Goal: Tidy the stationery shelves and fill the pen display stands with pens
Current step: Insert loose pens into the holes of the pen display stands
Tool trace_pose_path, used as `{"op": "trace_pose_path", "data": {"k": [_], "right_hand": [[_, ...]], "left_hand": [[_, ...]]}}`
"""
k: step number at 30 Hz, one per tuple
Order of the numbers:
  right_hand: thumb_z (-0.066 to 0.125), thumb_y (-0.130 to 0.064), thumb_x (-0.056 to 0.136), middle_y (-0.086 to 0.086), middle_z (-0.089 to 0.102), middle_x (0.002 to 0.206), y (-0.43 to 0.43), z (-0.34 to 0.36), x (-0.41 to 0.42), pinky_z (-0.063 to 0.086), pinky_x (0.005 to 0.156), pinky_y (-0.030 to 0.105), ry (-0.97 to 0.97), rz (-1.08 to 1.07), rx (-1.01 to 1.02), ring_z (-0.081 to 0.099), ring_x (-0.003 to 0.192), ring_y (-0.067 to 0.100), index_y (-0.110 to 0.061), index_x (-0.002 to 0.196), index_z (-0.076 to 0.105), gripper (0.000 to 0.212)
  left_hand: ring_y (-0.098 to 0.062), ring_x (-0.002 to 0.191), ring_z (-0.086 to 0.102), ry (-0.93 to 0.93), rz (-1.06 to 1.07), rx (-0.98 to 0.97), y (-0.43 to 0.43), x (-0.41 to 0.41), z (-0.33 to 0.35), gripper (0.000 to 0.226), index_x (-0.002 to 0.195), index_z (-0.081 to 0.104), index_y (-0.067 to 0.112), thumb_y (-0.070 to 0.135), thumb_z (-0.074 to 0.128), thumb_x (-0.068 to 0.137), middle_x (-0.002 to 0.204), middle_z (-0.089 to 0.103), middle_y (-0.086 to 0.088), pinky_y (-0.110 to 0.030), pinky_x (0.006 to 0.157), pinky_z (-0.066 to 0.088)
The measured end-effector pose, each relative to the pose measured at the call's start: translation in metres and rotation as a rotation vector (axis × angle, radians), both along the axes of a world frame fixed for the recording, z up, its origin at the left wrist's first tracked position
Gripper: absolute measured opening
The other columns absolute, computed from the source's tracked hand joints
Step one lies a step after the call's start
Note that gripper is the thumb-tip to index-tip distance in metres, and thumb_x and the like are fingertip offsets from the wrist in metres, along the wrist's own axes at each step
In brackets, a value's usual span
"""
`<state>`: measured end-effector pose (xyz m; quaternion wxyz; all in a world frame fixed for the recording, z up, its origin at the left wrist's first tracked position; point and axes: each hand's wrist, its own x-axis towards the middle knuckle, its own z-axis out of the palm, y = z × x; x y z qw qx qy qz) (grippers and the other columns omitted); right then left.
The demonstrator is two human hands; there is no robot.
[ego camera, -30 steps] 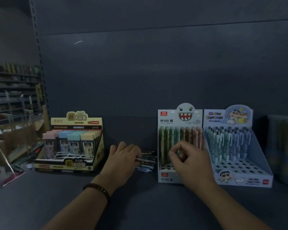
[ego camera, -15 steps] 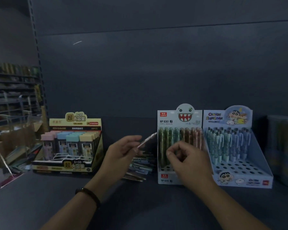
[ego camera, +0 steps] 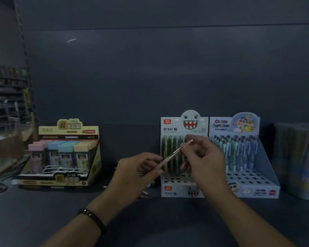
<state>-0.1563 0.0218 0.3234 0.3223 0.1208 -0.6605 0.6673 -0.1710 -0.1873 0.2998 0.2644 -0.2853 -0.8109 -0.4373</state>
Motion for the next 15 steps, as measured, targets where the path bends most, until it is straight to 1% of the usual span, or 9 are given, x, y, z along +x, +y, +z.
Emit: {"op": "trace_pose_path", "data": {"k": [2, 4, 5, 7, 9, 11, 12, 14, 15], "right_hand": [[0.074, -0.019, 0.097, 0.012, 0.072, 0.08, 0.009, 0.007, -0.002, 0.051, 0.046, 0.034, -0.004, -0.027, -0.088, 0.065, 0.05, 0.031, -0.024, 0.115, 0.069, 0.019], [0.075, -0.021, 0.097, 0.01, 0.073, 0.079, 0.018, 0.016, -0.003, 0.052, 0.046, 0.037, -0.023, -0.067, -0.083, 0.067, 0.051, 0.03, -0.024, 0.113, 0.068, 0.018], [0.075, -0.02, 0.097, 0.01, 0.074, 0.078, 0.023, 0.021, -0.004, 0.054, 0.047, 0.04, -0.024, -0.084, -0.06, 0.068, 0.052, 0.03, -0.023, 0.111, 0.068, 0.016], [0.075, -0.022, 0.097, 0.011, 0.073, 0.078, 0.034, 0.029, -0.01, 0.058, 0.054, 0.044, 0.0, -0.117, 0.007, 0.069, 0.054, 0.028, -0.021, 0.105, 0.071, 0.009], [0.073, -0.025, 0.098, 0.008, 0.072, 0.078, 0.046, 0.035, -0.019, 0.057, 0.057, 0.041, 0.036, -0.165, 0.118, 0.07, 0.055, 0.023, -0.021, 0.102, 0.072, 0.006], [0.074, -0.028, 0.098, 0.001, 0.071, 0.078, 0.056, 0.036, -0.027, 0.056, 0.06, 0.038, 0.072, -0.222, 0.214, 0.071, 0.062, 0.017, -0.026, 0.103, 0.072, 0.006], [0.074, -0.028, 0.097, 0.0, 0.071, 0.076, 0.061, 0.035, -0.03, 0.058, 0.061, 0.041, 0.091, -0.246, 0.237, 0.071, 0.065, 0.016, -0.029, 0.105, 0.071, 0.008], [0.074, -0.027, 0.098, -0.001, 0.071, 0.077, 0.067, 0.029, -0.034, 0.061, 0.066, 0.043, 0.136, -0.264, 0.237, 0.071, 0.071, 0.016, -0.034, 0.112, 0.07, 0.016], [0.073, -0.027, 0.098, -0.002, 0.071, 0.078, 0.068, 0.026, -0.034, 0.061, 0.068, 0.041, 0.156, -0.266, 0.242, 0.071, 0.073, 0.014, -0.036, 0.117, 0.069, 0.021]], "left_hand": [[-0.002, 0.08, 0.07, -0.011, 0.006, -0.084, -0.003, 0.0, -0.002, 0.023, 0.103, 0.077, 0.039, 0.024, 0.085, 0.087, 0.087, 0.075, 0.022, -0.011, 0.067, 0.051], [-0.004, 0.081, 0.068, -0.01, -0.014, -0.16, -0.004, 0.0, -0.003, 0.022, 0.104, 0.077, 0.041, 0.027, 0.083, 0.089, 0.09, 0.072, 0.023, -0.011, 0.064, 0.051], [-0.004, 0.084, 0.067, 0.033, -0.024, -0.213, -0.004, 0.0, -0.003, 0.02, 0.107, 0.076, 0.04, 0.029, 0.082, 0.091, 0.094, 0.07, 0.024, -0.01, 0.068, 0.05], [-0.001, 0.095, 0.063, 0.166, -0.033, -0.354, 0.0, 0.001, -0.004, 0.018, 0.113, 0.074, 0.038, 0.036, 0.076, 0.096, 0.103, 0.064, 0.026, -0.01, 0.086, 0.046], [0.001, 0.102, 0.057, 0.297, -0.02, -0.478, 0.009, 0.003, -0.007, 0.019, 0.118, 0.072, 0.038, 0.042, 0.068, 0.1, 0.111, 0.057, 0.027, -0.018, 0.1, 0.042], [-0.002, 0.105, 0.053, 0.39, -0.014, -0.559, 0.022, 0.007, -0.01, 0.025, 0.123, 0.071, 0.037, 0.047, 0.063, 0.101, 0.116, 0.055, 0.023, -0.029, 0.098, 0.047], [-0.006, 0.108, 0.052, 0.407, -0.018, -0.598, 0.028, 0.008, -0.012, 0.029, 0.127, 0.069, 0.038, 0.049, 0.061, 0.102, 0.12, 0.055, 0.022, -0.032, 0.095, 0.048], [-0.008, 0.115, 0.049, 0.416, 0.004, -0.713, 0.035, 0.008, -0.013, 0.039, 0.137, 0.062, 0.041, 0.056, 0.053, 0.103, 0.127, 0.053, 0.022, -0.033, 0.097, 0.049], [-0.008, 0.117, 0.048, 0.419, 0.028, -0.77, 0.036, 0.008, -0.013, 0.043, 0.141, 0.058, 0.042, 0.059, 0.048, 0.103, 0.129, 0.051, 0.022, -0.033, 0.099, 0.048]]}}
